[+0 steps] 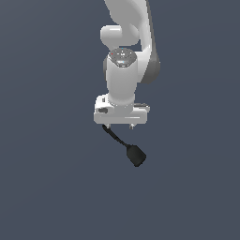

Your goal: Pick up the object and move it to a goal position.

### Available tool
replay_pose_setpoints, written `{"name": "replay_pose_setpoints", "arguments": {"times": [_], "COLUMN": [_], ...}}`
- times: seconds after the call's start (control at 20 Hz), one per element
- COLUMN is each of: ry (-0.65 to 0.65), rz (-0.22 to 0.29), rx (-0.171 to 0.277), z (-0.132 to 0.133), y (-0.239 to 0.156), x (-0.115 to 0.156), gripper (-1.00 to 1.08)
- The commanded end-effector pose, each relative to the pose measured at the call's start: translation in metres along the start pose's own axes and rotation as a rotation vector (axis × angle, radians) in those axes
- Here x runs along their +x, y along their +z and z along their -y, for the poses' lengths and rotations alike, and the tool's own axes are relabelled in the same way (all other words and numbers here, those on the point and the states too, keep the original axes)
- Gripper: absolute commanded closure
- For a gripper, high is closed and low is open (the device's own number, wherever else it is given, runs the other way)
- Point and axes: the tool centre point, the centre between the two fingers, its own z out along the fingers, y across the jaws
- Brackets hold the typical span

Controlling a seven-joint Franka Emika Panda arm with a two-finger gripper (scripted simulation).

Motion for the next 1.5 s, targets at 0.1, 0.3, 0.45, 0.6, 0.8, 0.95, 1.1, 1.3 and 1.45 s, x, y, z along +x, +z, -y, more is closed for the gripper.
{"name": "replay_pose_setpoints", "arguments": {"times": [0.1, 0.3, 0.45, 0.6, 0.8, 0.95, 1.1, 1.3, 1.45], "ry": [0.000, -0.001, -0.003, -0.001, -0.005, -0.023, -0.053, -0.113, -0.171], "rz": [-0.001, -0.004, -0.005, -0.005, -0.005, -0.004, -0.002, 0.001, 0.005], "rx": [-0.003, -0.021, -0.030, -0.028, -0.029, -0.029, -0.028, -0.027, -0.026], "z": [-0.002, -0.017, -0.024, -0.023, -0.023, -0.023, -0.022, -0.021, -0.020], "y": [-0.001, -0.007, -0.010, -0.010, -0.009, -0.006, -0.001, 0.008, 0.017], "x": [0.001, 0.004, 0.005, 0.005, 0.005, 0.005, 0.005, 0.004, 0.003], "gripper": [-0.92, -0.92, -0.92, -0.92, -0.92, -0.92, -0.92, -0.92, -0.92]}}
